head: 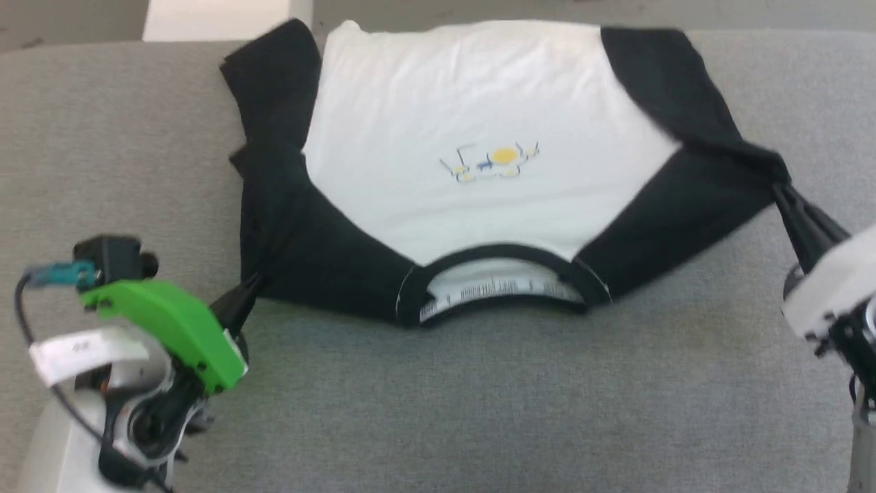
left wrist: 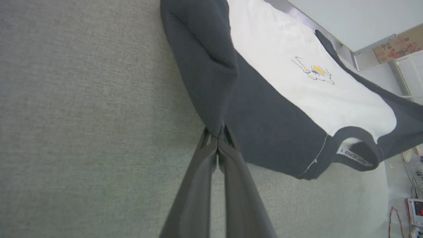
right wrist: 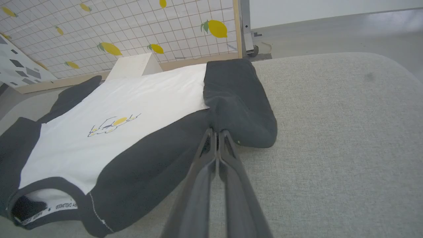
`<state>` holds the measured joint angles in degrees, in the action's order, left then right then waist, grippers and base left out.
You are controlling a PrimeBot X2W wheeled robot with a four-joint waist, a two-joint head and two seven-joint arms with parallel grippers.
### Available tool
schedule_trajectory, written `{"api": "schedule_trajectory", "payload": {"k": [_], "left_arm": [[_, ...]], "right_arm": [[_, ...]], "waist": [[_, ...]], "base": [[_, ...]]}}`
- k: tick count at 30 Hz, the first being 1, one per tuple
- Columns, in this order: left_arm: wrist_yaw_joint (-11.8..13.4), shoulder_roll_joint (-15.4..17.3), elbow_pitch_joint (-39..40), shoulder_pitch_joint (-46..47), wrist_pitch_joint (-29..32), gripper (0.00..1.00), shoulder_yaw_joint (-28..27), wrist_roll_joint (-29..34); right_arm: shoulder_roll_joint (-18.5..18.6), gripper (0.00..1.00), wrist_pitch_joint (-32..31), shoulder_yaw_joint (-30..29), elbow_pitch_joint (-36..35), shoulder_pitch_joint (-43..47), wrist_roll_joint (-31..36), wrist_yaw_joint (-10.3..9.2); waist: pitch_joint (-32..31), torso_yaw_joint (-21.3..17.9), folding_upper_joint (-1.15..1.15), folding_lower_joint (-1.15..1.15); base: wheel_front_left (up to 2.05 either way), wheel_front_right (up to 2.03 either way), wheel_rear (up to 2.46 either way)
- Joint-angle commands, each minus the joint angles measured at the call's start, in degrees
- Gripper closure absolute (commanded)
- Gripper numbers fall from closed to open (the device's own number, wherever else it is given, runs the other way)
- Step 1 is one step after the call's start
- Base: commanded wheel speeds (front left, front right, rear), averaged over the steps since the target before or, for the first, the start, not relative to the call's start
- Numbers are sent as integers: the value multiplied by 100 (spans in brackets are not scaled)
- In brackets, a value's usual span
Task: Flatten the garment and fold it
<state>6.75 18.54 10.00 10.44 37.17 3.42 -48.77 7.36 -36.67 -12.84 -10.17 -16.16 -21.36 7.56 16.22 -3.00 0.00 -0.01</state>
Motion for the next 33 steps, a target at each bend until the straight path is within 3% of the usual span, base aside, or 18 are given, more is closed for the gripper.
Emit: {"api": "schedule_trajectory", "payload": {"k": [1, 8, 16, 26, 33], "left_arm": [[85, 38, 205, -265, -54, 100, -89, -24], [322, 8, 973, -1508, -15, 100, -140, -38], [419, -157, 804, -2119, -80, 100, 4, -21], [444, -181, 300, -2328, -170, 100, 41, 35], [405, -197, 520, -2364, -337, 100, -200, -116]], "right_arm": [[-97, 100, -51, -101, -200, 203, 25, -8], [-379, 100, -456, -355, -849, 1522, 358, -8], [-445, 100, -347, -474, -447, 2452, 347, -8], [-447, 100, 130, -266, 340, 2662, 282, -8], [-447, 100, 175, -344, -125, 2717, 58, -8]], "waist": [[-208, 142, 0, 1], [-348, 239, 0, 1], [-413, 247, 0, 1], [-440, 182, 0, 1], [-491, 238, 0, 1]], "base": [[0, 0, 0], [0, 0, 0], [0, 0, 0], [0, 0, 0], [0, 0, 0]]}}
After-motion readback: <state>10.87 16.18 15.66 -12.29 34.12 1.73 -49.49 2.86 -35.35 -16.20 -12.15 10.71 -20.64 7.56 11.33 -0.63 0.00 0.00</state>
